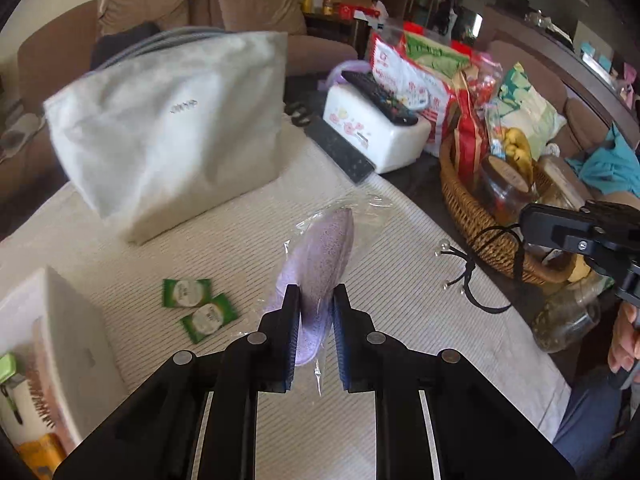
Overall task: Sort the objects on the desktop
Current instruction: 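Carry the sponge and cord into the white box and release them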
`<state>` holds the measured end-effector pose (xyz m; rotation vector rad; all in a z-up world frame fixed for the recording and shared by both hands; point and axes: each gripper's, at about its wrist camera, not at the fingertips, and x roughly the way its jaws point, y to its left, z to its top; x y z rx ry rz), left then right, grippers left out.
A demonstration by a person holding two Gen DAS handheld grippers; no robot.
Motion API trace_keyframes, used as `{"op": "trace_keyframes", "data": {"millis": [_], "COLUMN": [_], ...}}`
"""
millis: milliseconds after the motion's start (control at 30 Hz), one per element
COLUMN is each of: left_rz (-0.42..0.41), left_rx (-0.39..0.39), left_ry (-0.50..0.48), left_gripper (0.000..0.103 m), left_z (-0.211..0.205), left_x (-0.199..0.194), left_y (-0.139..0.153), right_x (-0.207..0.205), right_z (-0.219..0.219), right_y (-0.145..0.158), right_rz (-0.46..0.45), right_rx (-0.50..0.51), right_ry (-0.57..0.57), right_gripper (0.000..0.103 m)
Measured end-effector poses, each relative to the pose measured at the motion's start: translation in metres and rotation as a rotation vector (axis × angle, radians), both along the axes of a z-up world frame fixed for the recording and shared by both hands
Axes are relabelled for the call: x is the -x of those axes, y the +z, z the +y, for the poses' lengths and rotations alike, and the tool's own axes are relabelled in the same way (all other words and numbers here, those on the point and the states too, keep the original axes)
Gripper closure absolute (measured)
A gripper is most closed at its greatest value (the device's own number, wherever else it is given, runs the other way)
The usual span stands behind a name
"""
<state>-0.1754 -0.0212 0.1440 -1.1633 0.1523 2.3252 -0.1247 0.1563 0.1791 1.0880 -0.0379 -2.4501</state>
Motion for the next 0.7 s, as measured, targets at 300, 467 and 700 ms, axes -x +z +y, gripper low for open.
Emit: {"op": "trace_keyframes", "data": {"millis": [300, 467, 700], "left_rz": [0.017, -0.031, -0.104], "left_rx": [-0.012, 0.044, 0.124], "left_ry": [0.251, 0.418, 0.539], "left_gripper": [0.088, 0.088, 0.088], "left_z": [-0.216, -0.332, -0.425], "left_x": [-0.051, -0.069, -0.056], "left_y": [0.066, 0.050, -0.001], "right_x": [-0.022, -0.025, -0.009], "right_z": [-0.129, -0.235, -0.387], "right_y": [0.048, 0.045, 0.000], "right_rz": [0.026, -0.019, -0.117], "right_rx": [0.036, 0.077, 0.082], "right_ry": [0.168, 0.300, 0.447], "right_gripper": [0.101, 0.101, 0.101]}}
